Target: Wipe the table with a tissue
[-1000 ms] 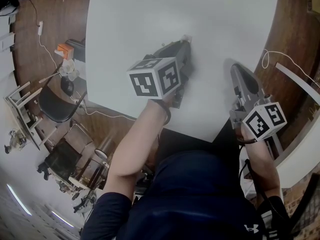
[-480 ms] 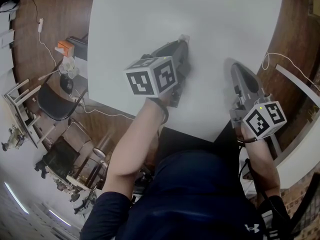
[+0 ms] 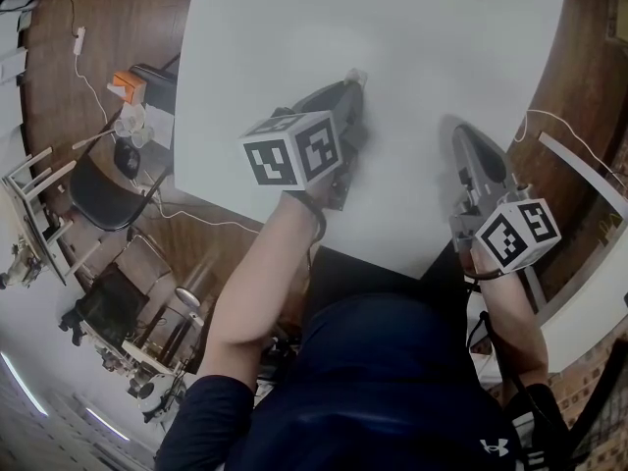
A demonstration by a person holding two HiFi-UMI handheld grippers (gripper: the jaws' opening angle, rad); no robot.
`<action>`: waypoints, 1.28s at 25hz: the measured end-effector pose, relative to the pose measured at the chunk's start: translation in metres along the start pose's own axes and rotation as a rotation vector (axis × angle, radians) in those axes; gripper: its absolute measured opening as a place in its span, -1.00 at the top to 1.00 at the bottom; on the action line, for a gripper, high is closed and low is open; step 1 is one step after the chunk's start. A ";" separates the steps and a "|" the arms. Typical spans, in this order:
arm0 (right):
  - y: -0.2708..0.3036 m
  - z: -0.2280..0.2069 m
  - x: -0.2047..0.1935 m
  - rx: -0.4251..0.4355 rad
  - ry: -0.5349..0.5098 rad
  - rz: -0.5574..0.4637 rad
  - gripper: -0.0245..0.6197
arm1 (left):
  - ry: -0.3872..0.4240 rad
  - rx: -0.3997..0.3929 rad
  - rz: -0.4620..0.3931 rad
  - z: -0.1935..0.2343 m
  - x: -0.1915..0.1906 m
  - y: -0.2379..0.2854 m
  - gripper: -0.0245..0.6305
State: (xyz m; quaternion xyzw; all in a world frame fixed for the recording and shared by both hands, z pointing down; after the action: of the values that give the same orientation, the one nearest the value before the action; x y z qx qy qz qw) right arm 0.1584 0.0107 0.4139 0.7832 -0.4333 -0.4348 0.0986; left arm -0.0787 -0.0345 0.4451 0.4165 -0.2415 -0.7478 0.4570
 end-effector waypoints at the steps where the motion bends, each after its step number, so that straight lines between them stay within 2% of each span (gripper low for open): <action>1: 0.000 0.000 0.000 0.001 0.000 0.003 0.89 | -0.002 0.007 -0.002 0.002 0.000 -0.002 0.82; 11: 0.010 0.009 -0.003 0.001 -0.004 0.015 0.89 | -0.023 0.007 -0.004 0.025 0.000 -0.013 0.82; 15: 0.012 0.016 -0.004 0.002 -0.008 0.018 0.89 | -0.031 0.037 -0.017 0.035 0.002 -0.023 0.82; 19: 0.014 0.018 -0.007 0.006 -0.011 0.025 0.89 | -0.054 0.015 -0.019 0.040 -0.002 -0.025 0.82; 32: 0.016 0.029 -0.013 0.017 -0.023 0.039 0.89 | -0.063 0.078 -0.041 0.068 -0.005 -0.049 0.82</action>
State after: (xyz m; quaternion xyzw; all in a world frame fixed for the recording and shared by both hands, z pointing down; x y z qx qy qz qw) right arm 0.1236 0.0174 0.4124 0.7704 -0.4535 -0.4379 0.0953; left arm -0.1584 -0.0082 0.4475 0.4154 -0.2763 -0.7597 0.4171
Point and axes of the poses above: the fingertips, and each gripper's own axes: y forward along the fingers, z to its left, x out of its top, the point moved 7 cm from there along -y, backward along the fingers, and after that the axes turned 1 degree about -x, right-handed, at the moved point
